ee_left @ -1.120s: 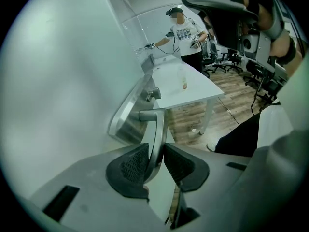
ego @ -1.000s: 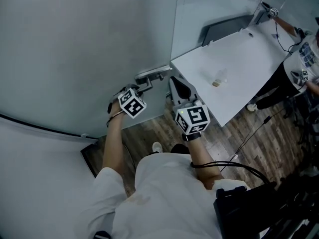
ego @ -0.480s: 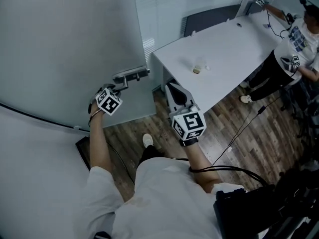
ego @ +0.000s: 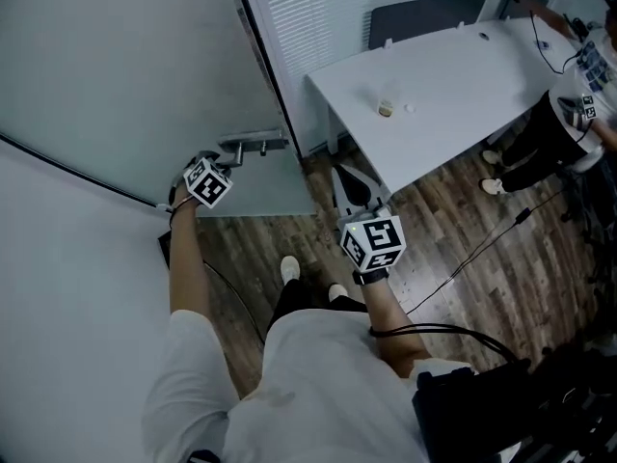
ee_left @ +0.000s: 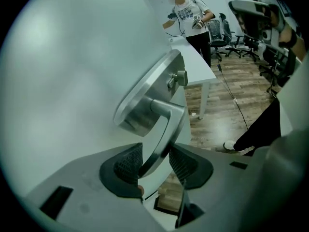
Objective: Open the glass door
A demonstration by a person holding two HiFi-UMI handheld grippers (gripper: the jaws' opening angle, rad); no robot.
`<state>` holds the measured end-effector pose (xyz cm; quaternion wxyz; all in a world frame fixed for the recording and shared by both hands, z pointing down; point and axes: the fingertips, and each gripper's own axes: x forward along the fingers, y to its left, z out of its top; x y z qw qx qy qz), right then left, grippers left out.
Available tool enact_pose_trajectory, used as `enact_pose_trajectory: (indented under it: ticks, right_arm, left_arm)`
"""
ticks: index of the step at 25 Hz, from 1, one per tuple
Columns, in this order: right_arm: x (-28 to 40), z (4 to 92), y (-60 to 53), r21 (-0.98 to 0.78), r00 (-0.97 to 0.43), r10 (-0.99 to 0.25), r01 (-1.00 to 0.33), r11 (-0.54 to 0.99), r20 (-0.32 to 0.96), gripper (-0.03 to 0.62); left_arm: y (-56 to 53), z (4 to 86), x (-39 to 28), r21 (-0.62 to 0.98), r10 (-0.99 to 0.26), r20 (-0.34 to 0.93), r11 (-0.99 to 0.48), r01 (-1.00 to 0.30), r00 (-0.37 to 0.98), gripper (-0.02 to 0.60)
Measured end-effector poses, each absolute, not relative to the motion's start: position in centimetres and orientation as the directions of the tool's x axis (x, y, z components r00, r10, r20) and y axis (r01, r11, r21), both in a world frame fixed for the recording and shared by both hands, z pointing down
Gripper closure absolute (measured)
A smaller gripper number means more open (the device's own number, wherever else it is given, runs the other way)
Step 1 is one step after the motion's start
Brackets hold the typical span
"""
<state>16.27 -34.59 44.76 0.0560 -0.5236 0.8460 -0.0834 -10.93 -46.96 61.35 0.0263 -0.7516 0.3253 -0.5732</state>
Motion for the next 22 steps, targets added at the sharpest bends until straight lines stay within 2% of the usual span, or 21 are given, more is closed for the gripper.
enact_pose_trajectory:
  ticks: [8,15,22]
  right_arm:
    - [13.3,43.7,-32.7,-0.217,-0.553,-0.833,-0.81,0.544,-0.021,0.592]
    - [5.9,43.8,-29.8,-0.144,-0.695,-0.718,-0.706,0.693,-0.049,0.591]
    - [1.2,42.5,-24.0,-0.077,-0.867,-0.475,-0.469,0.88,-0.152,0.591]
  left_arm:
    - [-38.9,61.8,-12.2,-0.447,-0.526,0.847,-0.782,-0.435,0.076,0.423]
    - [-33.3,61.6,-14.5,-0.491,-0.568,0.817,-0.776,-0.396,0.098,0.412]
    - [-27.6,61.9,-17.2,-0.502,-0.575,0.809,-0.782,-0.369,0.117,0.399]
